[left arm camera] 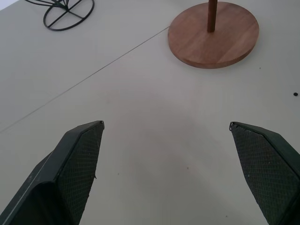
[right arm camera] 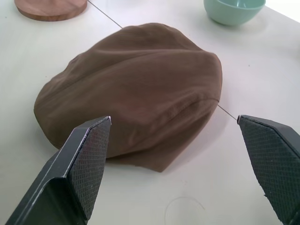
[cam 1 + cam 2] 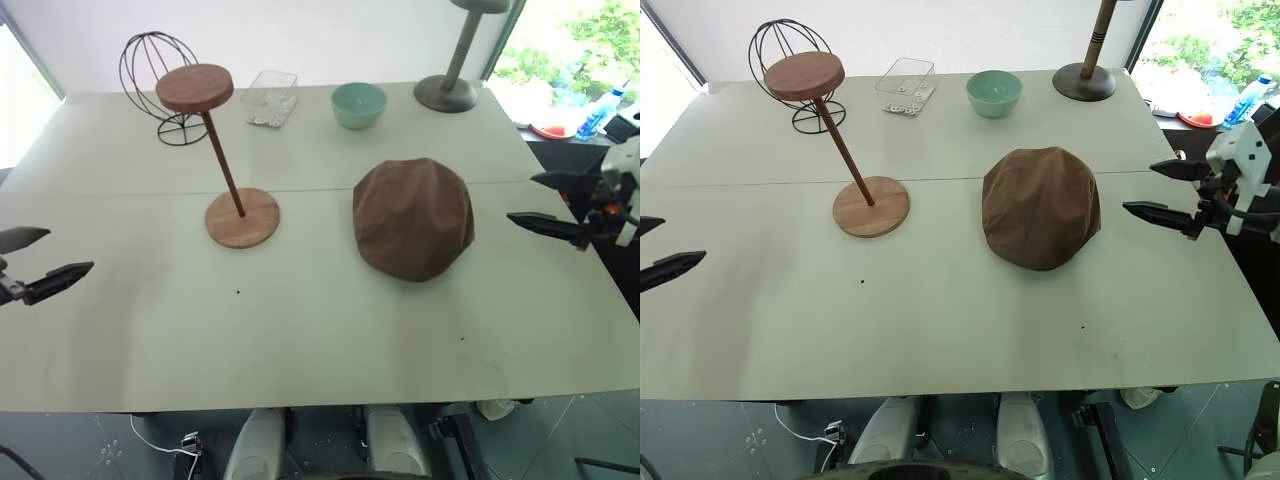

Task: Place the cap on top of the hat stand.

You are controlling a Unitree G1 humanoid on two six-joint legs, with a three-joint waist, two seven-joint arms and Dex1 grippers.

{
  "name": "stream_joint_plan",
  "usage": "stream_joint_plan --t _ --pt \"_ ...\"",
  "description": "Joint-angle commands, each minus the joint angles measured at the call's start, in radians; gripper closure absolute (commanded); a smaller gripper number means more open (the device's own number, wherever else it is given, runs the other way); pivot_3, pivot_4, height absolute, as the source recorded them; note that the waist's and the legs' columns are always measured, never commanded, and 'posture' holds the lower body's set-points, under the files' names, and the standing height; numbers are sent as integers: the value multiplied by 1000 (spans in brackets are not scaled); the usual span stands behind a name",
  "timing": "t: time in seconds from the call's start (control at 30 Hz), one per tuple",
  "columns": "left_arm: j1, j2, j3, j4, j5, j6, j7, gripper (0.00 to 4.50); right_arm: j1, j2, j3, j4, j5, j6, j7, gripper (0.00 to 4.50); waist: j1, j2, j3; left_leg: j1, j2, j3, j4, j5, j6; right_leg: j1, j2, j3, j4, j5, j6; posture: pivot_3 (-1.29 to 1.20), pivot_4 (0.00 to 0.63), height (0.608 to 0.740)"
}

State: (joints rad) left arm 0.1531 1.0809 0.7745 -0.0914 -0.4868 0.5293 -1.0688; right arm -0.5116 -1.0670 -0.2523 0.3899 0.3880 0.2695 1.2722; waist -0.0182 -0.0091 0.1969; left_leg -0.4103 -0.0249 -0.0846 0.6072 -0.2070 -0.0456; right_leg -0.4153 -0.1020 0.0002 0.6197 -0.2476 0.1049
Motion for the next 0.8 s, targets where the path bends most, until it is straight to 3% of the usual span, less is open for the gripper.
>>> stream_joint_plan --t 0.03,0.27,0.47,0.7,0.8 --pt "-7 22 15 10 29 -46 -11 0 13 -25 -48 -15 9 -23 1 80 -1 0 0 0 0 0 0 0 0 0 0 0 0 0 0 0 150 740" --pt "-70 32 -3 43 10 -11 -11 0 44 -26 -60 -32 -1 -49 -14 80 0 0 0 0 1 0 2 0 0 0 3 0 2 1 -1 0 150 740" --pt "-241 70 -68 25 -91 81 -32 0 27 -29 -46 -70 -48 -91 -70 80 0 0 0 1 3 3 7 0 0 0 4 0 8 1 -2 0 150 740" --pt "-454 182 -200 -80 -333 279 -163 0 70 -56 -1 -393 -77 22 -134 80 -4 0 0 2 4 5 7 0 0 0 4 0 10 1 -2 0 150 740" --pt "-595 211 -327 -85 -404 319 -229 0 115 -47 13 -607 -74 127 -204 80 -1 0 0 2 5 5 6 0 0 -1 5 0 11 1 0 0 150 740"
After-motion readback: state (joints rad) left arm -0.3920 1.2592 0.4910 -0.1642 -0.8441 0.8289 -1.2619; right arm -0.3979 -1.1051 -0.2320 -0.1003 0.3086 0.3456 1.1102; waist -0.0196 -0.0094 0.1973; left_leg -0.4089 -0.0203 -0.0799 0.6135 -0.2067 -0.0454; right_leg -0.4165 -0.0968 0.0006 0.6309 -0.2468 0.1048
